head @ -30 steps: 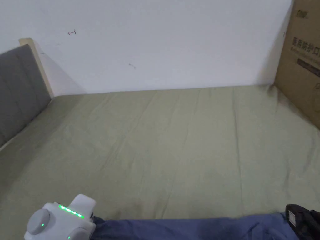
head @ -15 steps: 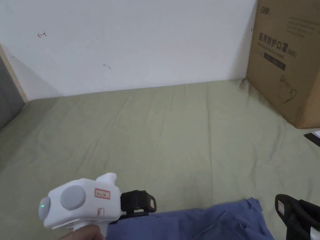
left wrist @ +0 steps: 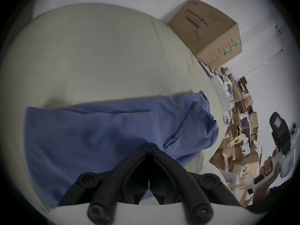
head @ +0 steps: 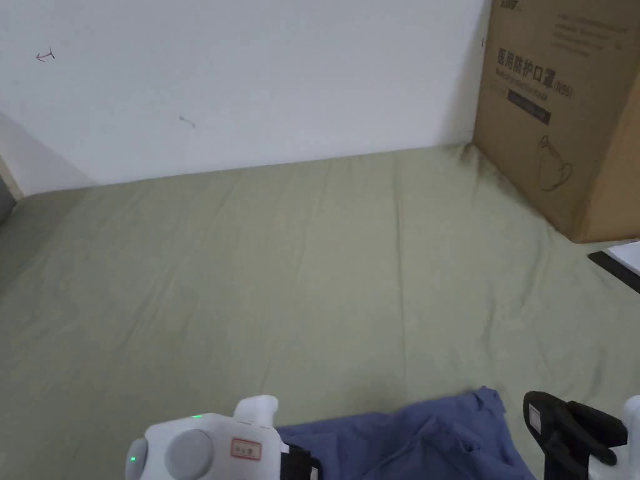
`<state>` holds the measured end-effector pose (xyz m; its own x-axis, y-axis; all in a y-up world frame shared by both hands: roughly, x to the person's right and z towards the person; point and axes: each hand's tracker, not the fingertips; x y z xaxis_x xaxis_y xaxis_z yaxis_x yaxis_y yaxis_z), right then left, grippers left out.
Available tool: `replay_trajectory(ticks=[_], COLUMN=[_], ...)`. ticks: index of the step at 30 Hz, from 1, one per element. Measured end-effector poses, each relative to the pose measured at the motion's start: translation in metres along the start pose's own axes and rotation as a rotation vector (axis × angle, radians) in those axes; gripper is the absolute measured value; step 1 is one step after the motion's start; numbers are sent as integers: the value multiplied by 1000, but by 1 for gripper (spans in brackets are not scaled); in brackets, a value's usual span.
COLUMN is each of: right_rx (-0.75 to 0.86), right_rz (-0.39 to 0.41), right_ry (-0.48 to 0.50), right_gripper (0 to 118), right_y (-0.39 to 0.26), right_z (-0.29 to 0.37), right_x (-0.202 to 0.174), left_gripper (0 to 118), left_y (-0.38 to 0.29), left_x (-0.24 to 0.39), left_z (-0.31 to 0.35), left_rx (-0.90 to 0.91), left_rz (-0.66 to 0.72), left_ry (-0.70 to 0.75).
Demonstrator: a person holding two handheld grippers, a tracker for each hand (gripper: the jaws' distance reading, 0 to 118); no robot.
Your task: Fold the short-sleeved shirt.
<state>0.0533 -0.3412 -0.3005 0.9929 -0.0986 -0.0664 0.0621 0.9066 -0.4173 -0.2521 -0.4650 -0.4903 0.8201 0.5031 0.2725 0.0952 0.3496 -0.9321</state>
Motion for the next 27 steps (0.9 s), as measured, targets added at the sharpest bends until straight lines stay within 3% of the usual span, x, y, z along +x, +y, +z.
replay_trajectory(ticks=[4,6,10,12,14,18,19,21,22,23,27], right_rx=[-14,-20,-11,-5,-3,-7,-9,-17,-23,-28,-64], right_rz=[-4,-7,-20,-22,-19,5,8,7,6,6,64], right_ry=[-3,-13,-15,-10,-3,5,7,12,17,26,38], right_gripper=[0,0,0,0,0,0,0,0,0,0,0], right_y=[-3,-3,0,2,4,5,6,6,6,6,7], right_z=[-1,-1,2,3,2,-3,-4,-8,-11,-13,-22], right_x=[4,4,4,3,1,-6,-8,-11,-13,-15,-28], left_gripper=[0,0,0,0,0,2,14,79,104,118,118], left_y=[-4,-7,-6,-3,-2,0,1,-1,-3,-5,-15], left_x=[16,33,40,28,7,-63,-83,-119,-135,-150,-201], left_z=[-37,-43,-14,19,55,113,121,132,134,131,111], left_rx=[-76,-86,-4,80,158,198,195,174,157,147,135], left_rz=[91,15,29,51,69,156,177,209,208,207,354], left_ry=[-69,-75,-332,-387,-370,-199,-186,-169,-193,-227,-455])
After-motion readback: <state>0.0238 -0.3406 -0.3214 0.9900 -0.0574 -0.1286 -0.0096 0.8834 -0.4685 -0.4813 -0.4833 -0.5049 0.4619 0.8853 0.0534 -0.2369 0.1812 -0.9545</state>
